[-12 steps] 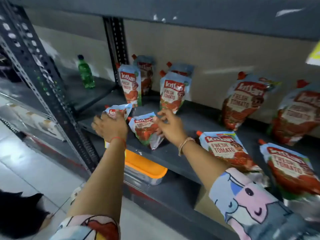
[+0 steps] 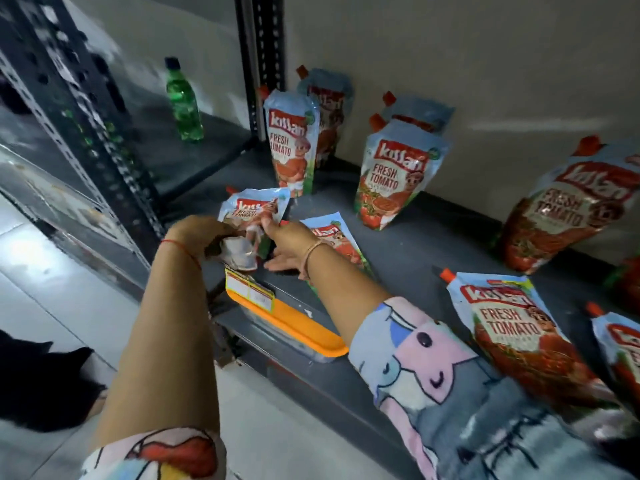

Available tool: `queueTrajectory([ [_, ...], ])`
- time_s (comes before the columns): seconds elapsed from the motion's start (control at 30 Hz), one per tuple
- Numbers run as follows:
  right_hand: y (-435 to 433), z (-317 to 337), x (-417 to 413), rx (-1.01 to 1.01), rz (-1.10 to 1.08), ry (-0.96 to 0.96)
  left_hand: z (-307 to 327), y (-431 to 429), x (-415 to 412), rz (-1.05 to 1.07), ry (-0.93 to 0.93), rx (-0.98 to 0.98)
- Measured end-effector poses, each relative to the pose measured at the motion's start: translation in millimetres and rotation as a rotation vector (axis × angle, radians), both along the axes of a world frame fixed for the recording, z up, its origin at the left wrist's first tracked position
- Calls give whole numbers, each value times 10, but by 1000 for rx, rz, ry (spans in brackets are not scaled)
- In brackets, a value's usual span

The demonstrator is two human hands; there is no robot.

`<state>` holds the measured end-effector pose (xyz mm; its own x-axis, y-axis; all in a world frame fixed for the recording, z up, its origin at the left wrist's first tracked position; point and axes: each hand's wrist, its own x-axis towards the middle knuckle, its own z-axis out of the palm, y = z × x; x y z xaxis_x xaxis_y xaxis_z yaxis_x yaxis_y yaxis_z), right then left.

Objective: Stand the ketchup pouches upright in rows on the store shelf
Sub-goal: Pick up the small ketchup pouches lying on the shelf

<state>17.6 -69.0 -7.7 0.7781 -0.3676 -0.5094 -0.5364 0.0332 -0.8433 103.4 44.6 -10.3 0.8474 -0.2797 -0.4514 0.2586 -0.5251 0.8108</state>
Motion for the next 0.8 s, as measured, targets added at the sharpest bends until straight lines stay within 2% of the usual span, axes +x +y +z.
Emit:
queueTrajectory([
  [0.13,135,-84,144,46,-155,-75,41,108,133,-172,175,-83],
  [0.2,146,-103,141,4,-237,-159,7,127,177,-245,98,-212],
  [0.27,130,-103,94,-147,-296,-281,-45,85,169,-274,-35,-353],
  [0.37,169,-64,-36,-394,-370,-366,-154,-39,103,-308,-192,-430],
  [0.5,316,-159,-128,-492,-388,-358,-313,-80,81,-343,-158,-475],
  [0.63,332,-88,-235,-418,-306,-333,-384,3,68,-334,-78,-489],
  [0.67,273,-31,-329,-459,-291,-360,-380,45,42,-336,-62,-498],
  [0.73,18,47,-551,-715,-324,-441,-354,156,-113,-209,-109,-478],
  [0.77,-177,63,-679,-877,-345,-422,-362,195,-247,-64,-206,-432],
  [0.8,-375,71,-788,-1011,-321,-305,-386,205,-413,97,-317,-356],
])
